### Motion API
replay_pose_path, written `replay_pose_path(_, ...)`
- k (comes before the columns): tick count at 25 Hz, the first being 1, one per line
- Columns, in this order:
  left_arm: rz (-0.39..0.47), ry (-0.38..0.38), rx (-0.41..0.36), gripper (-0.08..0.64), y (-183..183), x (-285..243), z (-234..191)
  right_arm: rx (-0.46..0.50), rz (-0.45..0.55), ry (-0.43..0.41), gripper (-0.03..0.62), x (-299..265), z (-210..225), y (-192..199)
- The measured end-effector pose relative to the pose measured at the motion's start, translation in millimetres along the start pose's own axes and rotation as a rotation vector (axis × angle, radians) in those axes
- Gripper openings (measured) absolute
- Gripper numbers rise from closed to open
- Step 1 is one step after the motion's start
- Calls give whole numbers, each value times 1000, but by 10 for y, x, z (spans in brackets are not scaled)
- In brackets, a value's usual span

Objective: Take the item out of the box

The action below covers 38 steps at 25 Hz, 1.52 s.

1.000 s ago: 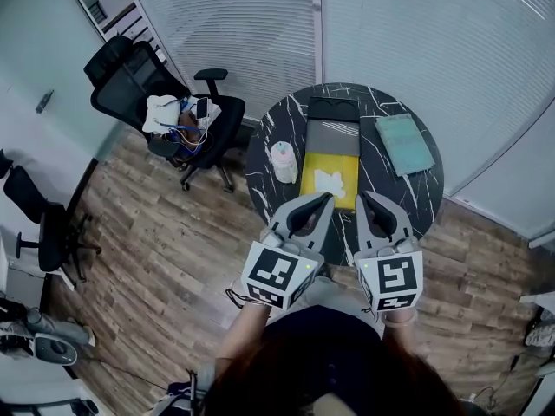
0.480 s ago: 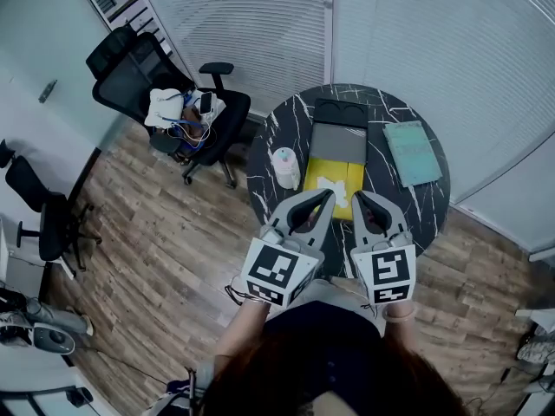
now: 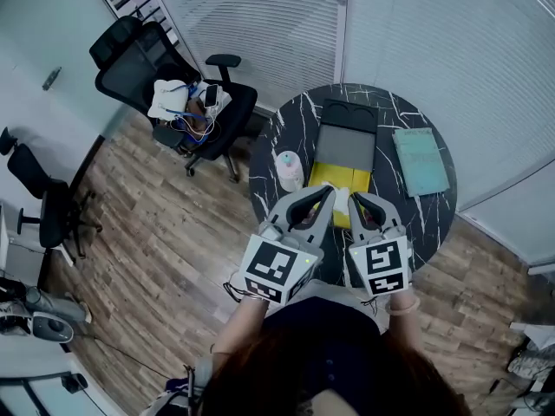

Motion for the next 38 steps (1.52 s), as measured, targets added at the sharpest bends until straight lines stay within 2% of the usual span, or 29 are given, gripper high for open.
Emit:
replay_pose_path(9, -16, -42, 30, 26, 36, -129, -208, 17, -79, -89, 26, -334, -10, 239)
replay_pose_path(15, -33, -46, 34, 26, 77, -235, -282, 78, -126, -135, 28, -534, -4, 377)
replay_pose_path(30, -62, -76, 65, 26, 148, -459, -476, 141, -228, -247, 28, -955, -66, 713)
replay_pose_path(33, -71, -82, 76, 26, 174, -496, -496, 150, -246, -262, 41, -1016, -66, 788)
replay_pose_path(34, -76, -86, 76, 26, 183, -508, -505, 151, -251, -268, 72, -1036, -66, 815)
replay_pose_path(38, -85, -97, 77, 26, 211, -566, -545, 148, -270, -291, 75, -1127, -71, 927)
Point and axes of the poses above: the fingertips, and each gripper's own axes: x backward along the fingers, z to its right, y out of its underside, the point moved 7 cm from there along x, backward along the fingers, and after that the axes turned 10 degrees about x, right-handed, at the moved point
